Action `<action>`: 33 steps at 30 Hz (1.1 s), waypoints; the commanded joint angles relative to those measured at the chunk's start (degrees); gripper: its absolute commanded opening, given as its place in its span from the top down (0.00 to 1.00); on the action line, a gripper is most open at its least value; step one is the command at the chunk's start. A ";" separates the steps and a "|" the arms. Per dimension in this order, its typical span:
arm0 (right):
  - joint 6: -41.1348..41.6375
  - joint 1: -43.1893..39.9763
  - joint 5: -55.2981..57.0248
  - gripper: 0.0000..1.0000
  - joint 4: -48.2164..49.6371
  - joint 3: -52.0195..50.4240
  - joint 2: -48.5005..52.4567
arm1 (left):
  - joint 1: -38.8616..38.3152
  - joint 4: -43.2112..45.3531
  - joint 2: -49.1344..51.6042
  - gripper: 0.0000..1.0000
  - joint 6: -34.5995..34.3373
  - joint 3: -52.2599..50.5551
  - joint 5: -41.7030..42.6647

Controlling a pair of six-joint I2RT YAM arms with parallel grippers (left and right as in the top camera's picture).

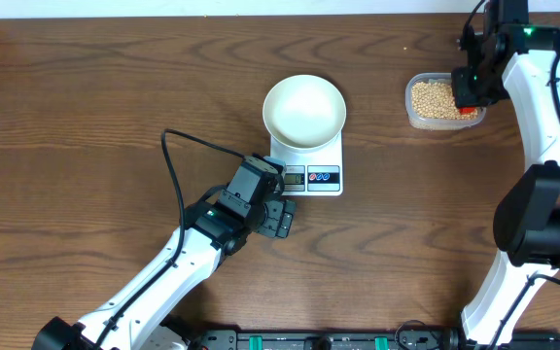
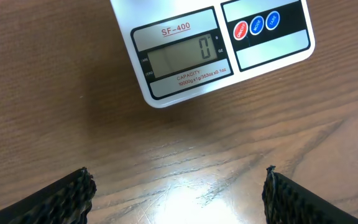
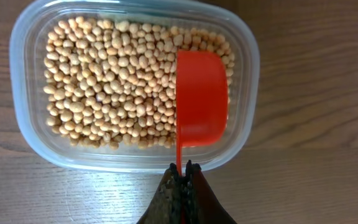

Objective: Scoop item into bowl and weigh 50g on scale
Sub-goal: 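Lower the red scoop into the soybeans with the right gripper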

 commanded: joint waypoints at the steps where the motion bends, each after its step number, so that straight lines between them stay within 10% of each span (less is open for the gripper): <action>1: 1.31 -0.15 0.55 0.99 0.55 -1.68 0.55 | 0.24 -0.15 -0.70 0.11 0.59 -0.09 -0.28; 33: 4.74 -7.50 -34.77 0.99 -0.24 -2.25 6.51 | 0.24 -0.15 -0.68 0.12 0.59 -0.09 -0.28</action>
